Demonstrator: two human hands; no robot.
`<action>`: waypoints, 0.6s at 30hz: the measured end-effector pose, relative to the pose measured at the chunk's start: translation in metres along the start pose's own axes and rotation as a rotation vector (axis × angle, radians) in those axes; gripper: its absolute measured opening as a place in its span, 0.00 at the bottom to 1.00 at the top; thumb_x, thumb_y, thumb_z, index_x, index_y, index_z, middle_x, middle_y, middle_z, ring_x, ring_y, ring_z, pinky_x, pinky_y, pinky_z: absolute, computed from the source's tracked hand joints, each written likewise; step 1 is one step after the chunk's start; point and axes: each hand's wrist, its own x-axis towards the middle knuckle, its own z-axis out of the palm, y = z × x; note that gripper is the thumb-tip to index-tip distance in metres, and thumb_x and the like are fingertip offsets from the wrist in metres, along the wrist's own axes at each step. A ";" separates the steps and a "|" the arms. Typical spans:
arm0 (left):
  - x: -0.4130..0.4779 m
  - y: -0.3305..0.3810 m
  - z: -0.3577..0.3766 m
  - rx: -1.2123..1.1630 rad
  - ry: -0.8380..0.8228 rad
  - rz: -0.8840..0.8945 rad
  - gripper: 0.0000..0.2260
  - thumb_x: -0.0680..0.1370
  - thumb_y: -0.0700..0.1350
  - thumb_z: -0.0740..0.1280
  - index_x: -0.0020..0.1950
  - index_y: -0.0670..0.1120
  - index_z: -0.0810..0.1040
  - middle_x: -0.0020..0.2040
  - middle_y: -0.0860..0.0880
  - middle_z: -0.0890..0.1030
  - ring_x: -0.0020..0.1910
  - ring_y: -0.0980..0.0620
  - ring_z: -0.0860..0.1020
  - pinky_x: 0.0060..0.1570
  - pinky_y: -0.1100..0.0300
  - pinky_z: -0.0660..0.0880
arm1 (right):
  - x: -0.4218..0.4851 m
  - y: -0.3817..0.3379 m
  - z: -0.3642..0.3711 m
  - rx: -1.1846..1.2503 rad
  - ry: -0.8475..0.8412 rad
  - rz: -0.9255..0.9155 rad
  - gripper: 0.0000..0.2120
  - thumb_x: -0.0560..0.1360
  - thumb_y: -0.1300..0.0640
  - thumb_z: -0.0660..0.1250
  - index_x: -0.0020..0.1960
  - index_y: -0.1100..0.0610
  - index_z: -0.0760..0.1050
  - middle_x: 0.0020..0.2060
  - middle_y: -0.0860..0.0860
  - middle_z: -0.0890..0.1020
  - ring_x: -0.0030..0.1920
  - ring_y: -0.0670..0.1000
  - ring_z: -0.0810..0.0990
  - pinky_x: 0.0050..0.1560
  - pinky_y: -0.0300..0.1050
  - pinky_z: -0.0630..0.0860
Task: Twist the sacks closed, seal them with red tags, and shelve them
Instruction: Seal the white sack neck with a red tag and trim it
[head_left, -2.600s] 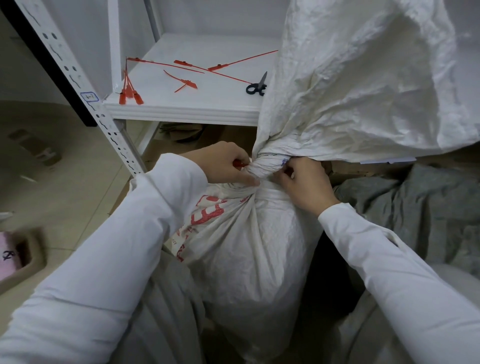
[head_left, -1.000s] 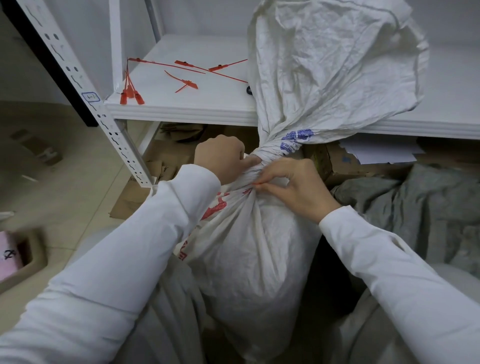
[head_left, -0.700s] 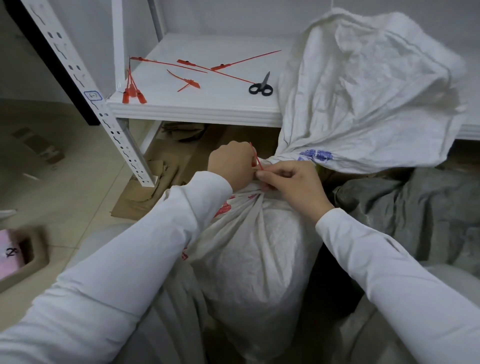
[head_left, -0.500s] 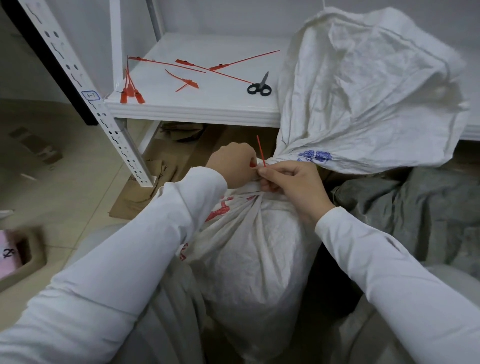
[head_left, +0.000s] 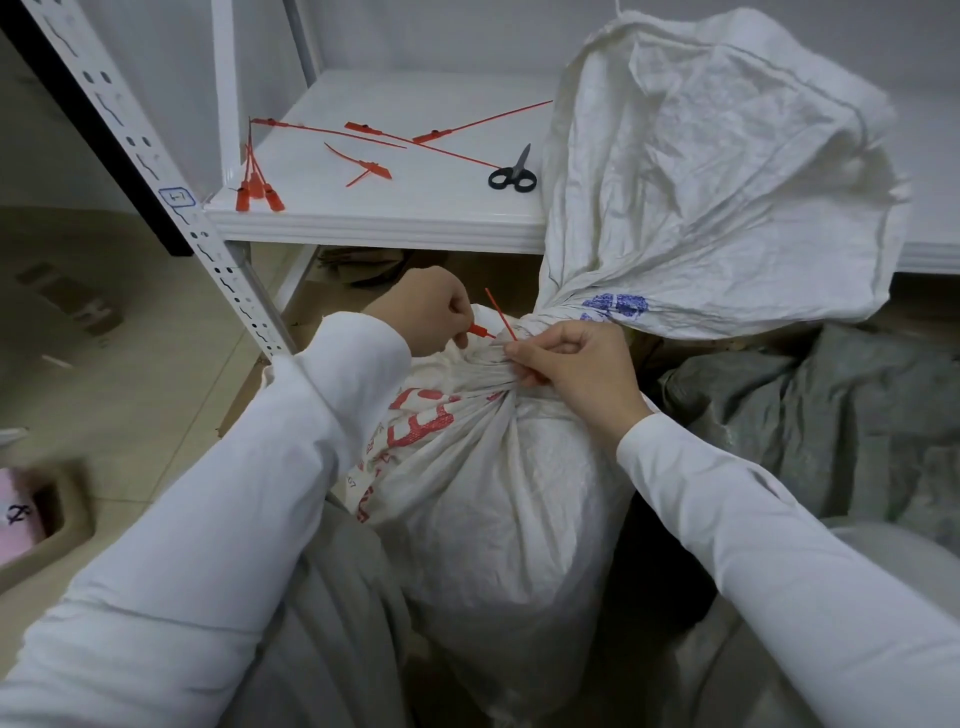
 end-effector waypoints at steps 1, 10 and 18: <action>-0.001 -0.001 -0.001 -0.034 0.003 -0.017 0.05 0.80 0.40 0.63 0.47 0.43 0.79 0.44 0.48 0.83 0.35 0.56 0.77 0.37 0.66 0.74 | 0.000 0.000 0.000 -0.016 -0.002 -0.008 0.06 0.68 0.61 0.78 0.40 0.63 0.83 0.34 0.56 0.86 0.31 0.51 0.83 0.38 0.42 0.81; -0.016 -0.003 -0.018 -0.221 -0.142 0.040 0.03 0.75 0.41 0.71 0.47 0.44 0.85 0.39 0.50 0.86 0.36 0.55 0.81 0.44 0.61 0.80 | -0.002 -0.001 0.000 -0.055 -0.016 -0.038 0.04 0.69 0.63 0.76 0.38 0.63 0.83 0.31 0.54 0.84 0.27 0.47 0.79 0.33 0.37 0.78; -0.018 0.000 -0.020 -0.347 -0.254 -0.012 0.08 0.73 0.37 0.73 0.51 0.42 0.85 0.43 0.48 0.86 0.39 0.55 0.84 0.40 0.66 0.79 | -0.001 0.001 -0.002 -0.075 0.020 -0.068 0.05 0.69 0.61 0.77 0.36 0.58 0.83 0.31 0.53 0.84 0.28 0.48 0.79 0.35 0.37 0.77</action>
